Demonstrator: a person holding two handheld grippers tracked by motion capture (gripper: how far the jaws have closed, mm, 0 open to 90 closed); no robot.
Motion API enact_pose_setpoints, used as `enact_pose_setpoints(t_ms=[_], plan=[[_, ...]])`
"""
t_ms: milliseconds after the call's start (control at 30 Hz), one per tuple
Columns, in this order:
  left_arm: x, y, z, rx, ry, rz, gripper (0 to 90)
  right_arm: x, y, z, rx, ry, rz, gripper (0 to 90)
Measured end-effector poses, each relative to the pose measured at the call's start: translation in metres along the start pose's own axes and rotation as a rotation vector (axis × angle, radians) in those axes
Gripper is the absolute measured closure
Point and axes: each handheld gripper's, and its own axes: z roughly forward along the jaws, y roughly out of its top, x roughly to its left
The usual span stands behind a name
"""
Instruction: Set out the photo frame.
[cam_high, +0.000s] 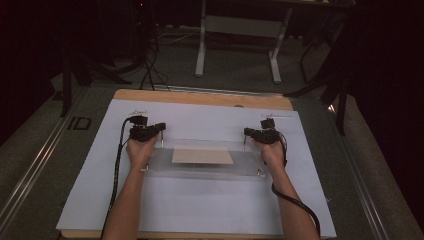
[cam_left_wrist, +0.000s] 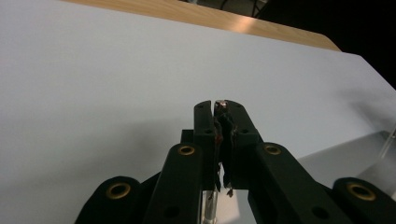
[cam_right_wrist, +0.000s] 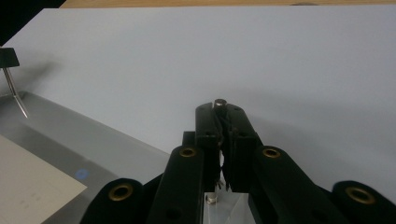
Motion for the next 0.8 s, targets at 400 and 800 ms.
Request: enact_pose_setpoints(t_ms=[400, 800], plan=[[0.001, 0.001, 0.002, 0.006, -0.002, -0.030, 85.3, 0.013, -0.010, -0.017, -0.041, -0.044, -0.157, 70.5], [0.001, 0.001, 0.002, 0.008, -0.007, -0.037, 85.0, 0.021, -0.034, -0.043, -0.093, -0.091, -0.250, 64.7]])
